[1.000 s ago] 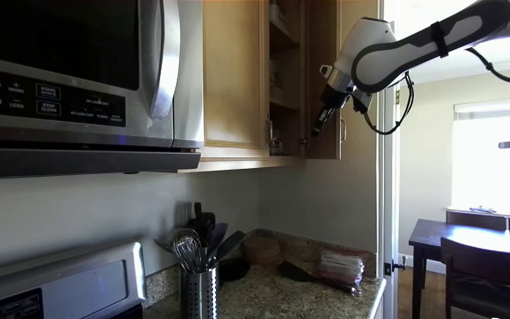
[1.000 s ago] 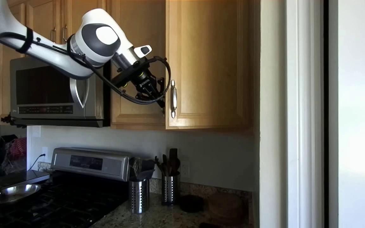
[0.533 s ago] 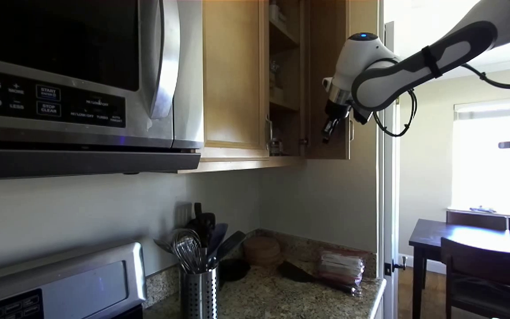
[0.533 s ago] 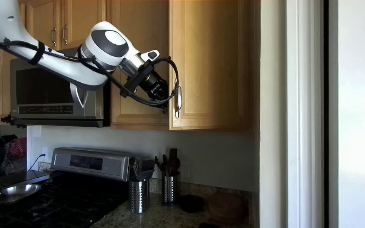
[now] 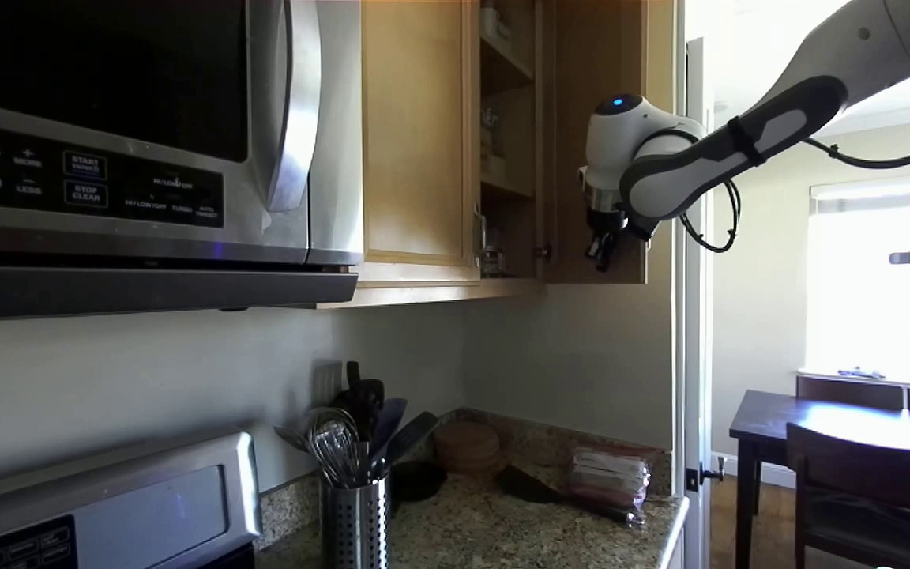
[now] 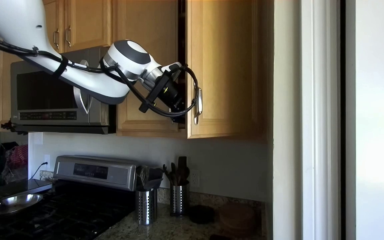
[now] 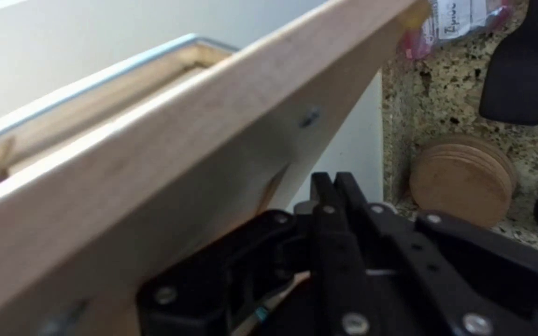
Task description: Open the top right cupboard door
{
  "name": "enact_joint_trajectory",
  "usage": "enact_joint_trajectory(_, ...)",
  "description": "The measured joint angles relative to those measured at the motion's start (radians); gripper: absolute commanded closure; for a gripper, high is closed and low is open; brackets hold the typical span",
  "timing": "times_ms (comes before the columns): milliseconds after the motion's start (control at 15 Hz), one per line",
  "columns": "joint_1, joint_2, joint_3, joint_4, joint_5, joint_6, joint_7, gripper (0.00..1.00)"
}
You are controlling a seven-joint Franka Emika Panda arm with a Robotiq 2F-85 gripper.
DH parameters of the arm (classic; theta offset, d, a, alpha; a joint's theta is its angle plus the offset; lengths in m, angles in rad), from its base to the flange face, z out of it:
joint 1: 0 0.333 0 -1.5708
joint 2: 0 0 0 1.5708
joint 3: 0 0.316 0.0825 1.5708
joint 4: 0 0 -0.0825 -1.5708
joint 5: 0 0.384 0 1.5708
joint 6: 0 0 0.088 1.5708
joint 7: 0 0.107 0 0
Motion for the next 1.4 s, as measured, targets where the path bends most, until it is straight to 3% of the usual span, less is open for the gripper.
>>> enact_joint_trajectory(400, -0.001, 0.075, -0.047, 0.07, -0.091, -0.132, 0.088, 0.94)
enact_joint_trajectory(467, -0.001, 0.088, -0.052, 0.082, -0.094, -0.147, 0.093, 0.68)
enact_joint_trajectory(600, 0.003, 0.111, -0.059, 0.103, -0.092, -0.156, 0.093, 0.67)
enact_joint_trajectory(733, 0.013, 0.125, -0.061, 0.116, -0.066, -0.152, 0.075, 0.55)
enact_joint_trajectory(867, 0.03, 0.127, -0.062, 0.119, 0.02, -0.129, 0.008, 0.42)
enact_joint_trajectory(1267, 0.075, 0.095, -0.07, 0.119, 0.439, -0.132, -0.321, 0.03)
enact_joint_trajectory(1400, 0.083, 0.095, -0.079, 0.119, 0.569, -0.174, -0.423, 0.0)
